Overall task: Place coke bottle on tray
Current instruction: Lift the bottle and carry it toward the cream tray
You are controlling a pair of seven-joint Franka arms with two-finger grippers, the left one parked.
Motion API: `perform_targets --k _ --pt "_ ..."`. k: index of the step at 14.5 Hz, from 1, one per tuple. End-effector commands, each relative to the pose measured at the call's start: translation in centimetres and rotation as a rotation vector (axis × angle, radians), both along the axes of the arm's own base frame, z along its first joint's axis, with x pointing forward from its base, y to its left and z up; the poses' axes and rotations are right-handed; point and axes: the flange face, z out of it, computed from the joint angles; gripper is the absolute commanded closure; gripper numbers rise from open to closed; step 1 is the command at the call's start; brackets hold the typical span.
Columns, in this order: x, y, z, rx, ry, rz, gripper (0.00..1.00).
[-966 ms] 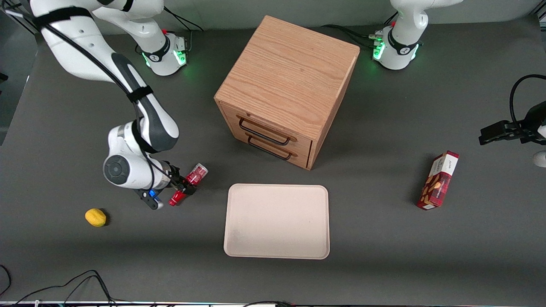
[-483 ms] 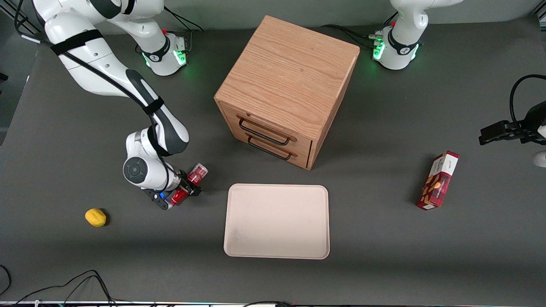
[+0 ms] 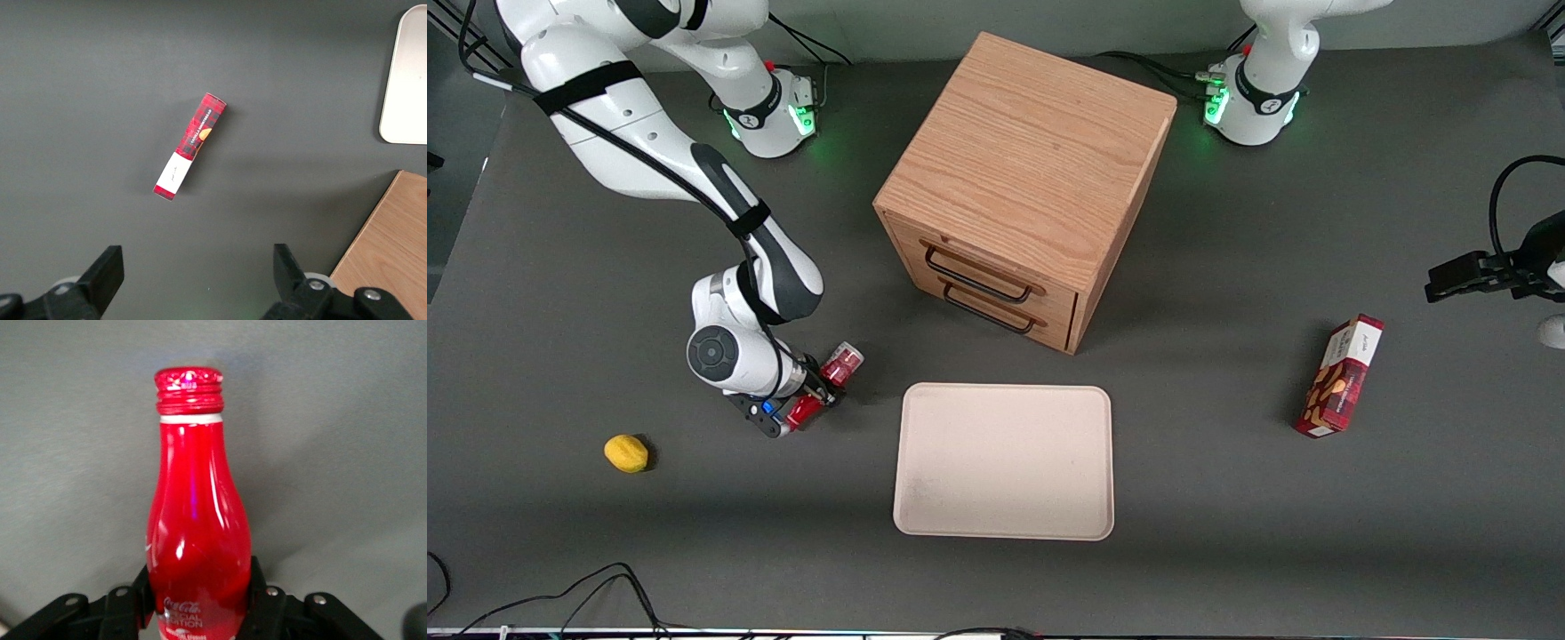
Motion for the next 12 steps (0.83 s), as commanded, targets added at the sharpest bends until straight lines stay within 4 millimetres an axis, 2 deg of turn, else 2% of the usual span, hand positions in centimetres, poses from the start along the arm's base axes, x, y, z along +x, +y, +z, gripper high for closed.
perform_targets --k 1,5,6,7,9,11,12 --pt "1.3 1.1 8.1 -0.011 -0.05 0.081 1.0" --pt "4.5 0.8 22.3 -0.006 -0.142 0.271 1.0" --pt "5.3 0.8 25.4 -0.002 -0.15 0.301 1.0" --pt "6.1 1.4 27.6 0.008 -0.161 0.342 1.0" --pt "7.3 4.5 30.3 0.064 -0.196 0.408 1.0" --pt "8.5 8.2 29.6 0.14 -0.22 0.448 1.0" --pt "9.2 10.0 28.3 0.189 -0.228 0.461 1.0"
